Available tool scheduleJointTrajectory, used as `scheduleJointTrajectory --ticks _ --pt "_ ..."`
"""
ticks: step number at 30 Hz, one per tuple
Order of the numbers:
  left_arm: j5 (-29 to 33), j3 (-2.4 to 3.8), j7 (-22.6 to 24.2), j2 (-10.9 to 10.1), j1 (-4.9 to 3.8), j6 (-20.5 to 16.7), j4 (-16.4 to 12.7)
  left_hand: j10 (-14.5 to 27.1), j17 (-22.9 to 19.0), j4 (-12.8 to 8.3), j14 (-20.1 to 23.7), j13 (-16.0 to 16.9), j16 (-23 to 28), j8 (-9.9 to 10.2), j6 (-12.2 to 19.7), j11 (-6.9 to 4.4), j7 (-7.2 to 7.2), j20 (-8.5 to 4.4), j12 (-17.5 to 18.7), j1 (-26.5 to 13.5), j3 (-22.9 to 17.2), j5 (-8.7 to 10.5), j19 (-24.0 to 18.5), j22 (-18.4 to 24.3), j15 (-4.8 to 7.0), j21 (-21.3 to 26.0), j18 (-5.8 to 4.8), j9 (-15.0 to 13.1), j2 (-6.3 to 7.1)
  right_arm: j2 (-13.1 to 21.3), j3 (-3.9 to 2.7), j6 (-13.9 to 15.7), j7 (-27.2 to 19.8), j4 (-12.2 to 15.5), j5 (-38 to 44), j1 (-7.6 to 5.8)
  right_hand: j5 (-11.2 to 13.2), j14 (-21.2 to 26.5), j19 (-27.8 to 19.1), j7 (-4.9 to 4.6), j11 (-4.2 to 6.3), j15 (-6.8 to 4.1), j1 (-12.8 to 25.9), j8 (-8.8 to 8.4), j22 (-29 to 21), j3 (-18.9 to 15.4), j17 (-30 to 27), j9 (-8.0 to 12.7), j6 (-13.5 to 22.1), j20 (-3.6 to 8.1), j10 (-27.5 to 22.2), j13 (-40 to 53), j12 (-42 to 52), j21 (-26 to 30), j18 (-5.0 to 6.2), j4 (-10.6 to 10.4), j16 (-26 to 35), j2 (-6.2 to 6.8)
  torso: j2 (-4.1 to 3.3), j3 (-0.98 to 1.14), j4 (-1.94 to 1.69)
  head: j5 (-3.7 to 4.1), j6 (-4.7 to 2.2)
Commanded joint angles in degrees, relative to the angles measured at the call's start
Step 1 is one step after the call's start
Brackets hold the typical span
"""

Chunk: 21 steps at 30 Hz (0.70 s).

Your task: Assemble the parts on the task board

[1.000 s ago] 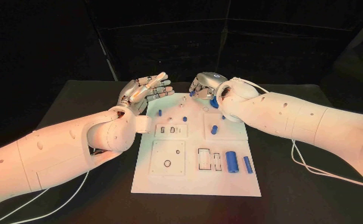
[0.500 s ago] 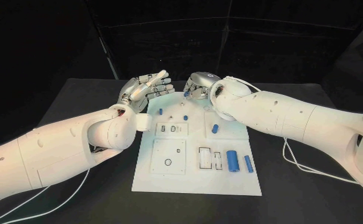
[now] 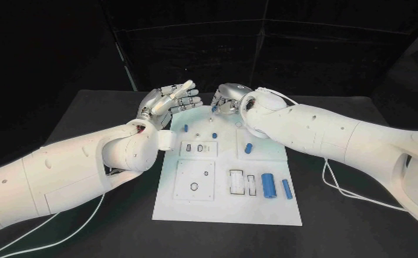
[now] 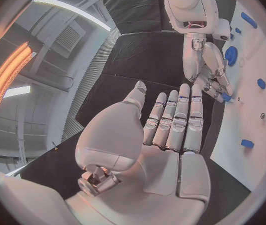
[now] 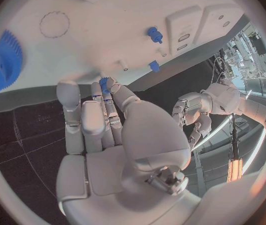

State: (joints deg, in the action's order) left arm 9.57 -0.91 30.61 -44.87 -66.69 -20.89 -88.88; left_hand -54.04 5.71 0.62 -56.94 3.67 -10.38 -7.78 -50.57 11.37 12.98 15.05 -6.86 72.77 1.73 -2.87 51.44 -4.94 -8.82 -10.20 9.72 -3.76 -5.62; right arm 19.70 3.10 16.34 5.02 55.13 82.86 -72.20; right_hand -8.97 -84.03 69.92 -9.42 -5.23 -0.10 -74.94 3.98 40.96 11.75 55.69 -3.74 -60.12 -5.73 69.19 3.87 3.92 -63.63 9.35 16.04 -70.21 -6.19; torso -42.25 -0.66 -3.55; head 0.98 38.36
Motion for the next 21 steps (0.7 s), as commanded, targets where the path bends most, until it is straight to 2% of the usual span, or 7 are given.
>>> scheduleJointTrajectory --ticks 1,11,14,19,21 --pt "-0.1 0.05 0.4 0.1 -0.14 0.3 -0.1 0.2 -0.1 -0.4 -0.3 -0.1 0.4 0.3 0.3 0.08 1.26 0.09 0.4 0.3 -0.1 0.12 0.4 0.1 -0.15 0.2 0.69 0.1 0.06 -0.5 -0.05 -0.8 1.0 -0.7 0.7 -0.12 0.3 -0.8 -0.5 -0.28 -0.01 0.15 0.8 -0.36 0.0 0.6 -0.1 0.0 0.4 -0.08 -0.6 -0.1 -0.3 -0.4 -0.57 0.0 -0.3 0.03 -0.03 -0.04 -0.02 0.02 0.02" --pt "-0.1 0.05 0.3 0.2 -0.19 0.5 -0.1 0.2 -0.1 -0.4 -0.3 -0.1 0.4 0.3 0.3 0.08 1.26 0.09 0.4 0.3 -0.1 0.12 0.4 0.1 -0.15 0.2 0.69 0.1 0.06 -1.5 -0.04 -1.5 1.6 -2.0 1.7 -0.12 0.5 -0.8 -0.8 -0.58 -0.33 0.41 1.7 -0.39 0.0 1.8 -0.2 0.0 1.0 -0.31 -1.6 -0.2 -0.4 -0.6 -0.55 -0.1 -0.5 0.86 -0.06 -0.01 0.02 -0.11 0.11" --pt "-0.1 0.05 0.3 0.2 -0.21 0.6 -0.1 0.2 -0.1 -0.4 -0.3 -0.1 0.4 0.3 0.3 0.08 1.26 0.09 0.4 0.3 -0.1 0.12 0.4 0.1 -0.15 0.2 0.69 0.1 0.06 -1.7 -0.04 -1.9 1.6 -2.2 1.7 -0.12 0.7 -0.6 -1.1 -1.11 -0.89 0.86 2.5 -0.50 -0.2 2.4 -0.4 0.1 2.2 -0.65 -3.6 -0.3 -0.5 -0.6 -0.54 -0.3 -0.5 1.68 -0.08 -0.02 0.01 -0.12 0.11" --pt "-0.1 0.05 0.2 0.2 -0.23 0.6 -0.1 0.2 -0.1 -0.4 -0.3 -0.1 0.4 0.3 0.3 0.08 1.26 0.09 0.4 0.3 -0.1 0.12 0.4 0.1 -0.15 0.2 0.69 0.1 0.06 -1.7 -0.04 -2.3 1.2 -2.0 1.7 -0.12 0.9 -0.5 -1.3 -1.17 -1.12 1.07 3.1 -0.50 -0.3 2.6 -0.6 0.1 3.3 -0.93 -4.6 -0.2 -0.3 -0.6 -0.49 -0.6 -0.5 2.52 -0.05 -0.03 -0.01 -0.17 0.16" --pt "-0.1 0.05 0.2 0.2 -0.24 0.7 0.0 0.2 -0.1 -0.4 -0.3 -0.1 0.4 0.3 0.3 0.08 1.26 0.09 0.4 0.3 -0.1 0.12 0.4 0.1 -0.15 0.2 0.69 0.1 0.06 -1.6 -0.04 -2.2 1.2 -1.9 1.7 -0.12 1.5 -0.5 -1.5 -1.09 -1.18 1.17 3.6 -0.57 -0.4 2.5 -0.7 0.2 4.7 -1.06 -5.4 -0.2 -0.3 -0.6 -0.44 -0.8 -0.5 3.24 -0.06 -0.02 0.03 -0.21 0.18"
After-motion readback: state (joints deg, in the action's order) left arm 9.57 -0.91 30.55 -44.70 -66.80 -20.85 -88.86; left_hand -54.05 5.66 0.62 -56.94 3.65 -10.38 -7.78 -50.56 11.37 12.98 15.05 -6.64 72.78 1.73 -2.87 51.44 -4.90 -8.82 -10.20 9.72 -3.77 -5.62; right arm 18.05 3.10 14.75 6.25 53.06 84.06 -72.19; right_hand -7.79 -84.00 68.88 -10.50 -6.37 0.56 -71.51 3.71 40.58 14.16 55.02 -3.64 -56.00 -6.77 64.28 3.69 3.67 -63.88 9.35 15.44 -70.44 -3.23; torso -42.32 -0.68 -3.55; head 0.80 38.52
